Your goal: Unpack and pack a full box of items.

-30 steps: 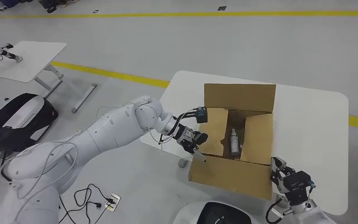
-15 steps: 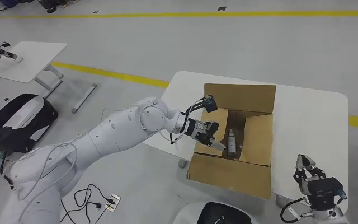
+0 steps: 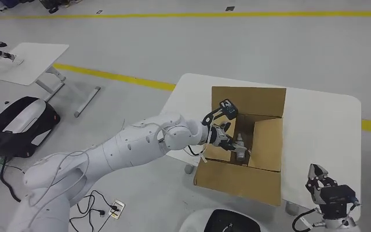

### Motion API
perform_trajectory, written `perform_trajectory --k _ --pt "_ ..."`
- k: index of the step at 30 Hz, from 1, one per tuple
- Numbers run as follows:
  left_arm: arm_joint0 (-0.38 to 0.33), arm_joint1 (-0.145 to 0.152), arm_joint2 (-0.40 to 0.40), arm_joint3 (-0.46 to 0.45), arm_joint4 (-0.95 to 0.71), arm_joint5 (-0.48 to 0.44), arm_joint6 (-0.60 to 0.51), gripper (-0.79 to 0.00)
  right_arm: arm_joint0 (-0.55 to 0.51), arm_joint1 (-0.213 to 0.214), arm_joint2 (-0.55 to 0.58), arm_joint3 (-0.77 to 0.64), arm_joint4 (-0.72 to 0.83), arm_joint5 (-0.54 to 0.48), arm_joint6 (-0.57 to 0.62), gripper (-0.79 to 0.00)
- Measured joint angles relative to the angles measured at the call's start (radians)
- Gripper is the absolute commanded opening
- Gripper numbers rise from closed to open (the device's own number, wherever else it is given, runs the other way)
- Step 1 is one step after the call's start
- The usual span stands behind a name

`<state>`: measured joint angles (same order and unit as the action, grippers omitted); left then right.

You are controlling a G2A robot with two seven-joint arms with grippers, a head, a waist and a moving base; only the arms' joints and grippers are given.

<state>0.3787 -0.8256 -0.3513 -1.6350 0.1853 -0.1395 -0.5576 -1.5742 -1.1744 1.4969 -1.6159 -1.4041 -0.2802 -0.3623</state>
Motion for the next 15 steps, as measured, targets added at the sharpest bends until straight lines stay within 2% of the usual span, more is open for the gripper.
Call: perform_trajectory --k 8,15 --pt "0.000 0.000 0.000 0.000 0.000 -0.001 0.000 0.000 0.158 -0.018 -0.130 0.156 -0.005 -0.065 0.008 -0.785" --pt "0.000 0.000 0.000 0.000 0.000 -0.001 0.000 0.000 0.212 -0.028 -0.217 0.187 -0.058 -0.104 -0.003 -0.785"
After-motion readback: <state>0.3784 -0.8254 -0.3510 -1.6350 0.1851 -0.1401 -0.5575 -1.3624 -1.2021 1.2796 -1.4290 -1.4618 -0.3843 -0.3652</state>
